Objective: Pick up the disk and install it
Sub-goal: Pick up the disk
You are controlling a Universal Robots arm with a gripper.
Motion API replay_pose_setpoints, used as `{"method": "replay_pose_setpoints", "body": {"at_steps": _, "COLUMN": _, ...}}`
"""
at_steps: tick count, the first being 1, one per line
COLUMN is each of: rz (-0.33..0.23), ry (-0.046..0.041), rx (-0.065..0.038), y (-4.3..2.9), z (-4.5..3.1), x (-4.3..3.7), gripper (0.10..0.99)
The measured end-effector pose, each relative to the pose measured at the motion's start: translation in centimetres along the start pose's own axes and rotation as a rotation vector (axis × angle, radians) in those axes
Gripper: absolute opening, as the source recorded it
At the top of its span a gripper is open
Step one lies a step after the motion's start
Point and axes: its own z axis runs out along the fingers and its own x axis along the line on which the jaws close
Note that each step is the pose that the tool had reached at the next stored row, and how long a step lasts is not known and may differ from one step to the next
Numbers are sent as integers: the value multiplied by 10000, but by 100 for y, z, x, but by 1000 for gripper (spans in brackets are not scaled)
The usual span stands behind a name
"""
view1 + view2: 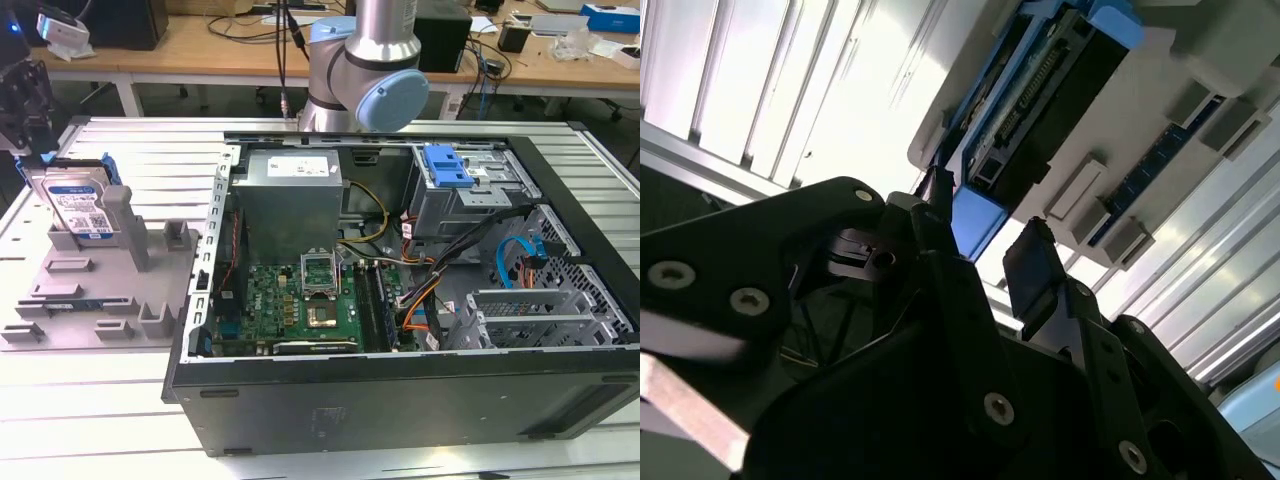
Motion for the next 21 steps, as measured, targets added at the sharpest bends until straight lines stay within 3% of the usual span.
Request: {"method": "replay_pose_setpoints", "body": {"at_steps": 21, "rz": -1, "ry": 1, "rx": -1, "y": -2, "z": 138, "x": 2, "gripper": 482}}
